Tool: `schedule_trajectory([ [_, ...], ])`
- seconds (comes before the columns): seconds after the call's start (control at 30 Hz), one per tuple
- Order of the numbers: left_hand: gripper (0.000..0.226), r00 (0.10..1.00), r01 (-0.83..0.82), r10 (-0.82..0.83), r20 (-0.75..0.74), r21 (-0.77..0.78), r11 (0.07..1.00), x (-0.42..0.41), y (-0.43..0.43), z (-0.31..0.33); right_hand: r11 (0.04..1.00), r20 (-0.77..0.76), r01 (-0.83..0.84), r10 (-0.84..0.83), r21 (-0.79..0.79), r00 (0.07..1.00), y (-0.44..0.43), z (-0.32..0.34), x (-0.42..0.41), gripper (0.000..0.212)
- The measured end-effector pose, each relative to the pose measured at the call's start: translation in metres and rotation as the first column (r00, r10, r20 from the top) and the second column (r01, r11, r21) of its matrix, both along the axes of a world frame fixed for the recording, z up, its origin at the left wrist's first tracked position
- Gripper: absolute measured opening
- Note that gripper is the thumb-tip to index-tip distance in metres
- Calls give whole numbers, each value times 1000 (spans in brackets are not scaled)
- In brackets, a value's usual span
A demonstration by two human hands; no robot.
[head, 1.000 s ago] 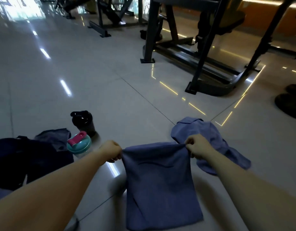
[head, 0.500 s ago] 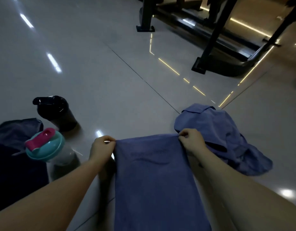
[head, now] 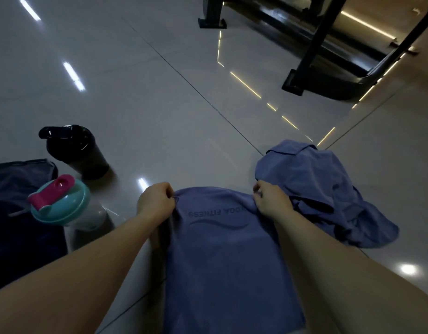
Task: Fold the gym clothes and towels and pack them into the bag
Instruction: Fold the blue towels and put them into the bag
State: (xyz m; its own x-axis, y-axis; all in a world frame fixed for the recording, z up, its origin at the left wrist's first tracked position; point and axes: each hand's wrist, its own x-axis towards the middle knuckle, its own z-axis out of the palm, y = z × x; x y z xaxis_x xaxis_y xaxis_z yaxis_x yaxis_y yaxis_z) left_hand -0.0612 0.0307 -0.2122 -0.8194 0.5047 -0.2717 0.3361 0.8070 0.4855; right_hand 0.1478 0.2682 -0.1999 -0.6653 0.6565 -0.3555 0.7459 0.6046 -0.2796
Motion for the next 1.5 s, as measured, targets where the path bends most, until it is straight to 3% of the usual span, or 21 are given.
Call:
schedule_trajectory([
  [0.07, 8, 1000, -5, 5, -6, -13, 1000, -2, -3, -1, 998, 40, -45, 47, -53, 998, -4, -1, 4, 27],
  [0.2, 16, 995, -31, 24, 98, 67, 997, -5, -9, 4, 996, 73, -52, 57, -72, 996, -12, 1, 10, 14],
  [0.3, 9, 988, -18, 3, 152, 100, 995, -6, -9, 17, 993, 71, -39, 47, -109, 996, -15, 5, 13, 16],
  [0.47, 8, 958, -75, -21, 285, 322, 944, 1, -15, 59, 970, -159, 0, -40, -244, 986, -21, 37, 21, 30],
  [0.6, 9, 932, -72, -72, 356, 374, 925, 4, -27, 107, 896, -336, 96, -259, -433, 906, -26, 85, 38, 21],
  [0.7, 6, 943, -40, -97, 319, 396, 917, 3, -37, 152, 874, -434, 111, -341, -474, 833, -26, 131, 54, 19],
  [0.93, 4, 978, 20, -132, 162, 556, 831, 23, -38, 297, 971, -655, 31, -184, -238, 733, -28, 290, 72, 4],
  [1.1, 4, 971, 194, -239, -4, 597, 779, 69, -30, 397, 996, -583, -46, 81, 75, 809, -59, 405, 71, 23],
  [1.23, 12, 977, 166, -210, -28, 720, 674, 105, -27, 437, 951, -569, -78, 243, 298, 785, -100, 461, 78, 27],
  [1.4, 14, 929, 187, -364, 64, 767, 614, 144, -33, 449, 940, -638, -215, 339, 266, 691, -135, 471, 91, 11],
  [1.5, 13, 877, 254, -471, 96, 740, 623, 154, -35, 444, 929, -604, -310, 366, 201, 708, -141, 458, 90, 23],
])
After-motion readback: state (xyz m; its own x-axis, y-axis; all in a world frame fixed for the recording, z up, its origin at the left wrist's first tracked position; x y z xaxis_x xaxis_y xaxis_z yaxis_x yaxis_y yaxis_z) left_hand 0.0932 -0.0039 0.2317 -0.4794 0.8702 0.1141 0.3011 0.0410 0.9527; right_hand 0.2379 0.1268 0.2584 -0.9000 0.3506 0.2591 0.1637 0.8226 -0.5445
